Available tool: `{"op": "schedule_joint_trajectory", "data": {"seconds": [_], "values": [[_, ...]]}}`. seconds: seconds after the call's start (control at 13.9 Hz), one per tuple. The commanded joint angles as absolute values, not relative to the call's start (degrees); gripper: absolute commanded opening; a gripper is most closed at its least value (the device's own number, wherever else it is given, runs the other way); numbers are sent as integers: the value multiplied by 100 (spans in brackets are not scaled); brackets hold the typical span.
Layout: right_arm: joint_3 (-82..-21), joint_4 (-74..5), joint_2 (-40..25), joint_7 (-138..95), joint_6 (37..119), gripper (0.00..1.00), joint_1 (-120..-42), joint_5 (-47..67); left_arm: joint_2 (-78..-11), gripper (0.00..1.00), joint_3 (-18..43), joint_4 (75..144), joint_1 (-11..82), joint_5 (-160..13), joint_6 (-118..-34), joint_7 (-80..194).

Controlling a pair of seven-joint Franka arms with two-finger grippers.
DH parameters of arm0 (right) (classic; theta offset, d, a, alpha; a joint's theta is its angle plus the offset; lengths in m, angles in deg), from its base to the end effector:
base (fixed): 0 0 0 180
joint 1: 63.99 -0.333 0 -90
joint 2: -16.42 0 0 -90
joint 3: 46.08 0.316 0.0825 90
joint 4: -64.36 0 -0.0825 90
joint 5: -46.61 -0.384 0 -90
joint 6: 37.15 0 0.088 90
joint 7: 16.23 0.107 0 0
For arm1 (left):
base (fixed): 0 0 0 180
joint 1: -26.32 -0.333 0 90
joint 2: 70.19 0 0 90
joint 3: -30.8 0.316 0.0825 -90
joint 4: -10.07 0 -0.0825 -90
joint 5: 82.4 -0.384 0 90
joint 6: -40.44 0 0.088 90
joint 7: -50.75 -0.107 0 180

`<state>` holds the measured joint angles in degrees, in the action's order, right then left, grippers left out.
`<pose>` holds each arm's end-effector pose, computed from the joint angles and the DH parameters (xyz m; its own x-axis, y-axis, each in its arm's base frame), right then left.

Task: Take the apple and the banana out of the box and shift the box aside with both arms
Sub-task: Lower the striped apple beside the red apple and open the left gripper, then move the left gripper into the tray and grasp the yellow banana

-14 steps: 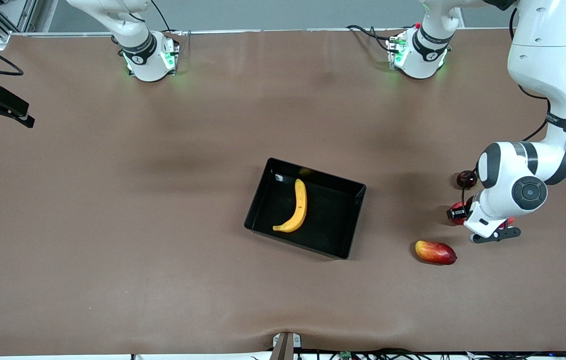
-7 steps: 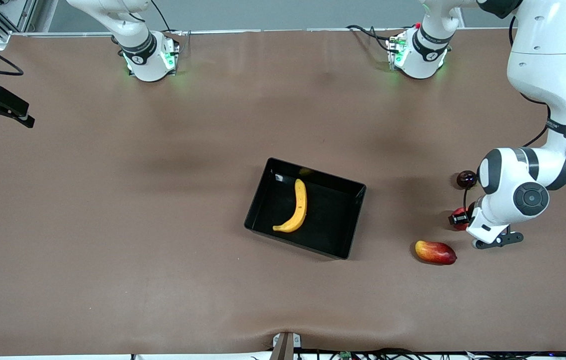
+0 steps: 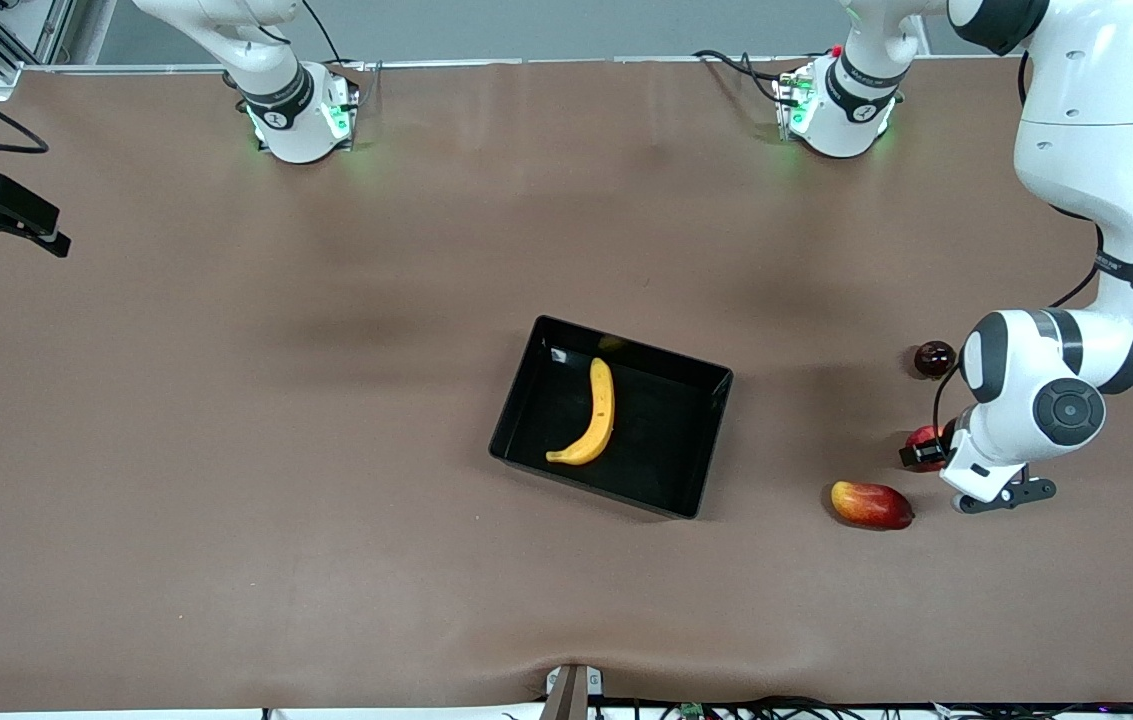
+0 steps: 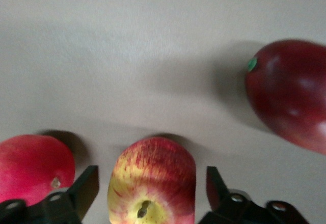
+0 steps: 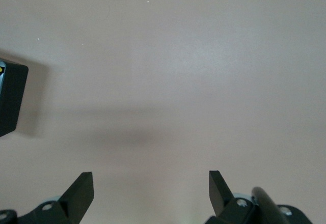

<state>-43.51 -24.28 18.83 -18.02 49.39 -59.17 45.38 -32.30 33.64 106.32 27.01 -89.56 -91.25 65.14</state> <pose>0.5352 -0.0180 0.6532 1.0000 -0.0068 0.0060 -0.0067 -0.9998 -0.0194 0.6753 0.0246 0.2135 0.9809 0.1935 -0.0171 0.1898 -0.9735 -0.1279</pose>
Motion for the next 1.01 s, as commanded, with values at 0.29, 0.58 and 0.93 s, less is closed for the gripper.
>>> {"op": "schedule_joint_trajectory", "data": {"seconds": [0.29, 0.58, 0.93], "values": [[-4354, -2301, 1809, -1852, 4898, 100, -5907, 4459, -3897, 100, 3274, 10368, 3237, -8978, -8579, 6596], [-4354, -2301, 1809, -1852, 4898, 100, -5907, 4450, -4075, 100, 3238, 10236, 4203, -8978, -8454, 7506], [-4354, -2301, 1809, -1852, 4889, 100, -5916, 4450, -3935, 100, 3238, 9955, 5372, -8978, -8436, 8352]]}}
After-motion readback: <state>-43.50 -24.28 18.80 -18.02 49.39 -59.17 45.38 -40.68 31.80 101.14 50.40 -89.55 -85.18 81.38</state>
